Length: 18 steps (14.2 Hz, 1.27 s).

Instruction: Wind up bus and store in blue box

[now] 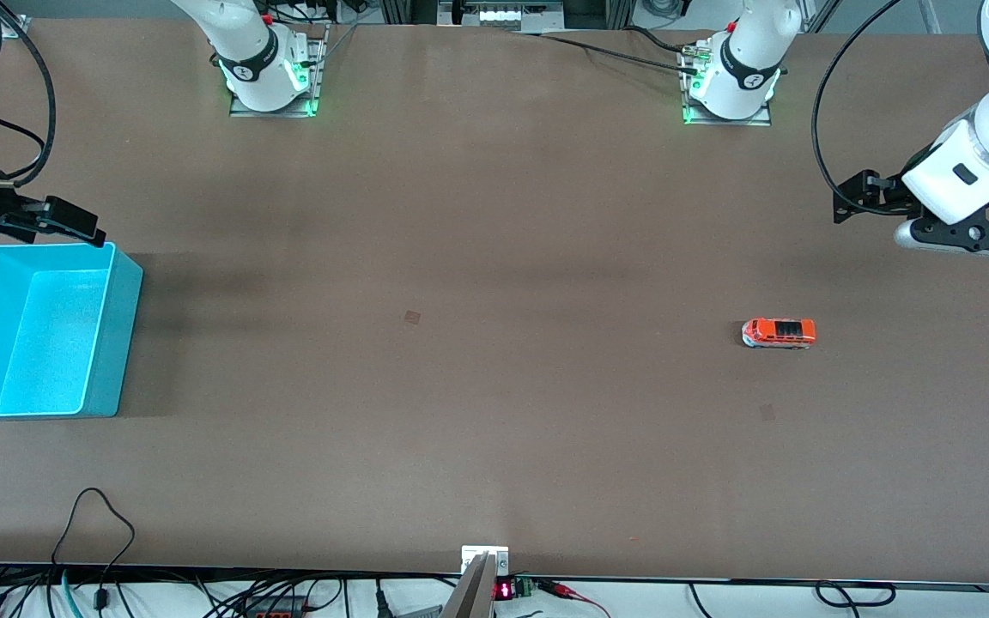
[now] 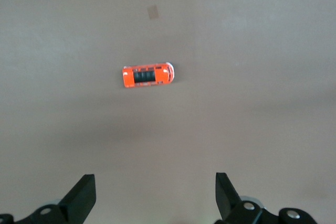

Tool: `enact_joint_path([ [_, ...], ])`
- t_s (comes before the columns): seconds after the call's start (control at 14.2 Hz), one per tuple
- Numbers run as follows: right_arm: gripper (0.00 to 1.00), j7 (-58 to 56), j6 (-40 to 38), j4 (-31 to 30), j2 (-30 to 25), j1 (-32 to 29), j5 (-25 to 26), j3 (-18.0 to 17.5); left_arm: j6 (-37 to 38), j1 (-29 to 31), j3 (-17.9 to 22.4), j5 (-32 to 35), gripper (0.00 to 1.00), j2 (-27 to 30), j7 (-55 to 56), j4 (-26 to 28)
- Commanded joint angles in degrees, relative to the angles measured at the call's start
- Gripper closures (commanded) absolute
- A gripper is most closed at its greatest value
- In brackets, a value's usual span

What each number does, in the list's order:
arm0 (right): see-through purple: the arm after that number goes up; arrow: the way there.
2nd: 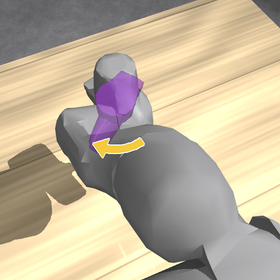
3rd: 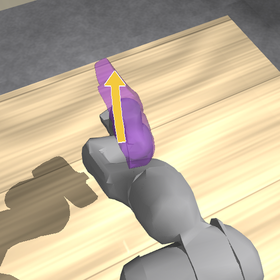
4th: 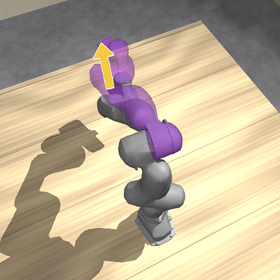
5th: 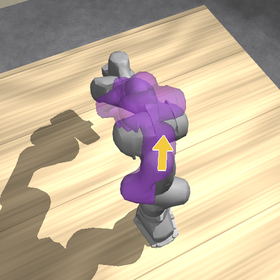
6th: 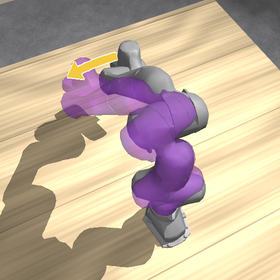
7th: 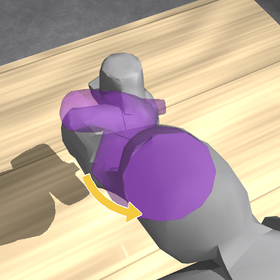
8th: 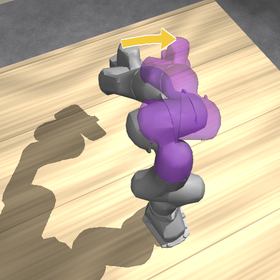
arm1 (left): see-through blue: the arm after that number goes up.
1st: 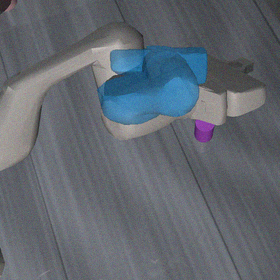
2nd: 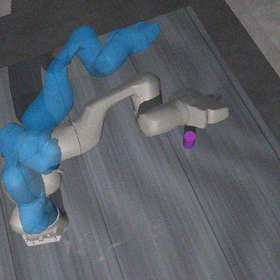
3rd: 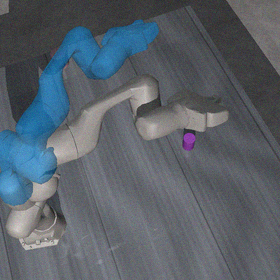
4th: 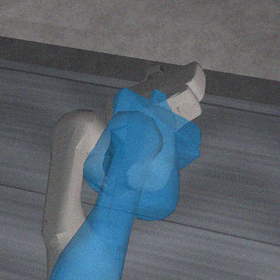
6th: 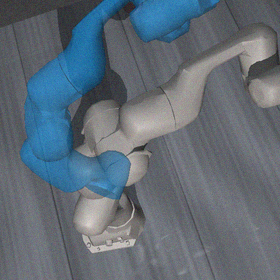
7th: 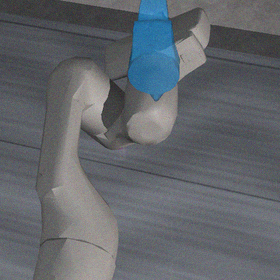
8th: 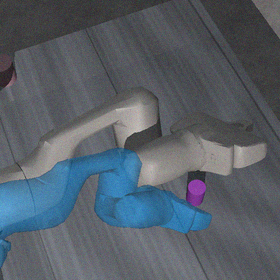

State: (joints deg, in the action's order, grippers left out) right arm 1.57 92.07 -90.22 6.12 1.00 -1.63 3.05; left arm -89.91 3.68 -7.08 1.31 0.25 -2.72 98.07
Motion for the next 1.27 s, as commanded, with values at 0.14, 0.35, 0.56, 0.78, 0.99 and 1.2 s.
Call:
enact_joint_path([
  [0.14,0.00,-0.60,-0.58,-0.05,3.90,-0.12,1.71,0.03,11.22,-1.13,0.22,-1.22,0.00,-1.66,-0.96,-2.00],
  [0.35,0.00,-0.52,-1.02,-0.13,5.31,-0.82,1.81,0.03,12.65,-1.05,0.22,-0.87,0.00,-2.62,-12.96,-1.83],
  [0.56,0.00,0.45,-1.90,-0.14,5.22,-0.03,4.96,-0.41,11.86,-0.26,0.31,-0.43,0.00,-4.38,-27.56,-1.22],
  [0.78,0.00,0.45,-1.90,-0.14,5.31,0.06,4.89,-0.41,5.21,1.15,0.40,-0.25,0.00,-8.50,-48.10,0.80],
  [0.99,0.00,-0.69,-1.90,-0.05,5.31,0.05,4.71,-0.41,-6.20,1.24,0.40,3.52,0.00,-12.72,-61.39,3.87],
  [1.2,0.00,-0.25,-1.90,-0.05,5.31,0.23,4.88,-0.50,-20.08,2.90,0.40,6.86,0.00,-15.01,-70.55,9.49],
])
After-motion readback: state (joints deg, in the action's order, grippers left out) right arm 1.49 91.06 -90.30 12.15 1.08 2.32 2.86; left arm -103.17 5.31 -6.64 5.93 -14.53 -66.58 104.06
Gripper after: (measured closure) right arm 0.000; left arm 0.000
